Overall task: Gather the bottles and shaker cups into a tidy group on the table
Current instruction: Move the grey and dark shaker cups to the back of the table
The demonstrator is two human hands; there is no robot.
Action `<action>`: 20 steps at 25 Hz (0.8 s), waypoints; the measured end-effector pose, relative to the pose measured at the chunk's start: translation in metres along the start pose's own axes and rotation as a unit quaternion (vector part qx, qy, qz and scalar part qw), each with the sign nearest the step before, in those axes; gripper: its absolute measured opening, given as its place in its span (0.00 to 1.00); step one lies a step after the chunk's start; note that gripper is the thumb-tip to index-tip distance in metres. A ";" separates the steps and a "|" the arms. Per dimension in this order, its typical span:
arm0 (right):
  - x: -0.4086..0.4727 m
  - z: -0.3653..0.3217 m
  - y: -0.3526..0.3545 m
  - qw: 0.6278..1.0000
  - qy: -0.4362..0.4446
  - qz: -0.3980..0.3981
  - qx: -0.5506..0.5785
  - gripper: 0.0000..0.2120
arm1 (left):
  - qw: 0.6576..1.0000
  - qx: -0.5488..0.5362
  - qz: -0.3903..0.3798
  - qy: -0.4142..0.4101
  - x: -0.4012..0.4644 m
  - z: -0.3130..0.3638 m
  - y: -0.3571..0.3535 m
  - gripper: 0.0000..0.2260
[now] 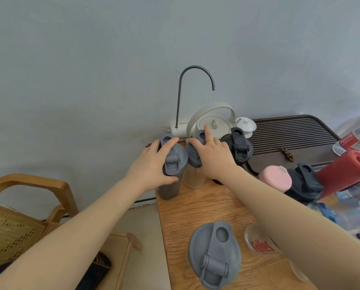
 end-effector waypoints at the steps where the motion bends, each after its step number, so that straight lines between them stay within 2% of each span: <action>1: 0.000 0.001 0.000 1.000 0.002 0.001 -0.012 0.31 | 1.000 -0.010 0.011 0.014 0.001 0.001 -0.002 0.44; 11: 0.004 0.012 0.001 0.999 -0.013 0.016 -0.048 0.32 | 0.993 -0.055 0.089 0.062 0.025 0.005 -0.013 0.41; 16: -0.002 0.016 0.003 1.000 -0.013 -0.004 -0.024 0.34 | 0.992 -0.074 0.087 0.060 0.029 0.002 -0.015 0.41; 20: -0.014 0.011 0.005 0.998 0.030 -0.022 -0.055 0.38 | 0.993 -0.078 0.080 0.036 0.014 0.004 -0.012 0.41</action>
Point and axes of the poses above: each hand's wrist, its own x-axis towards the middle knuckle, its own y-axis out of the back of the hand, z = x × y, the point moved 4 cm from there along x, towards the middle knuckle, and after that the axes turned 13 degrees about x, right-handed, at the moved point
